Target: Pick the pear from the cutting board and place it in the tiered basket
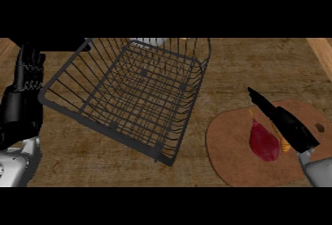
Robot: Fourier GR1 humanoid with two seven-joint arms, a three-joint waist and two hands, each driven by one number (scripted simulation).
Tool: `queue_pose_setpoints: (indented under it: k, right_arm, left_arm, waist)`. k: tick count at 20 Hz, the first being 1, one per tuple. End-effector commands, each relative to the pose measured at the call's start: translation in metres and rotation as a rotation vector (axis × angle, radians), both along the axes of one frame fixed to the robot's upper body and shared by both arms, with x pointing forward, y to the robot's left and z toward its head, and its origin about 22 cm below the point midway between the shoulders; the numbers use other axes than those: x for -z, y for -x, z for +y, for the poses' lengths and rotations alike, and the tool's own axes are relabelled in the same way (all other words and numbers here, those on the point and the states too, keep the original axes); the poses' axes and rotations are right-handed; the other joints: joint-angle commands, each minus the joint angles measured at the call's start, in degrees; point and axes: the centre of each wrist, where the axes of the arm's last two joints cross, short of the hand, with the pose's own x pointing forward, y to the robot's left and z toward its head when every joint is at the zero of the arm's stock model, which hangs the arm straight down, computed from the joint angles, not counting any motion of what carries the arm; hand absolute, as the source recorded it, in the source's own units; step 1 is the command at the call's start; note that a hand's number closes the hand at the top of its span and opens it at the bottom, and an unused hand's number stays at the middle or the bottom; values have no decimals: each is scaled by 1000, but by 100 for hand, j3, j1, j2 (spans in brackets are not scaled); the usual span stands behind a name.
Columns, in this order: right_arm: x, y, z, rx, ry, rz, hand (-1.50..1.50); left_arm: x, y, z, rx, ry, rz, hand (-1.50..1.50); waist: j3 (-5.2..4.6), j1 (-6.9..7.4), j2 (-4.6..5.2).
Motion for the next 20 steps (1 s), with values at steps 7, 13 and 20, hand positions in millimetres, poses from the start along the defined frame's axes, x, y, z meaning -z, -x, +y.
queue_pose_setpoints:
  k: [7,13,20]
  right_arm:
    - [-70,-8,-7,70,165,-570,150]
    - [-4,55,46,356,-200,-661,-150]
    - [-51,77,1,271,296,-757,-150]
  left_arm:
    - [81,32,9,2,157,538,0]
    - [81,43,10,130,224,643,0]
    - [60,38,27,104,210,638,0]
  waist:
    - [-99,-639,-283]
    - [-11,-196,-165]
    - [-38,-267,-205]
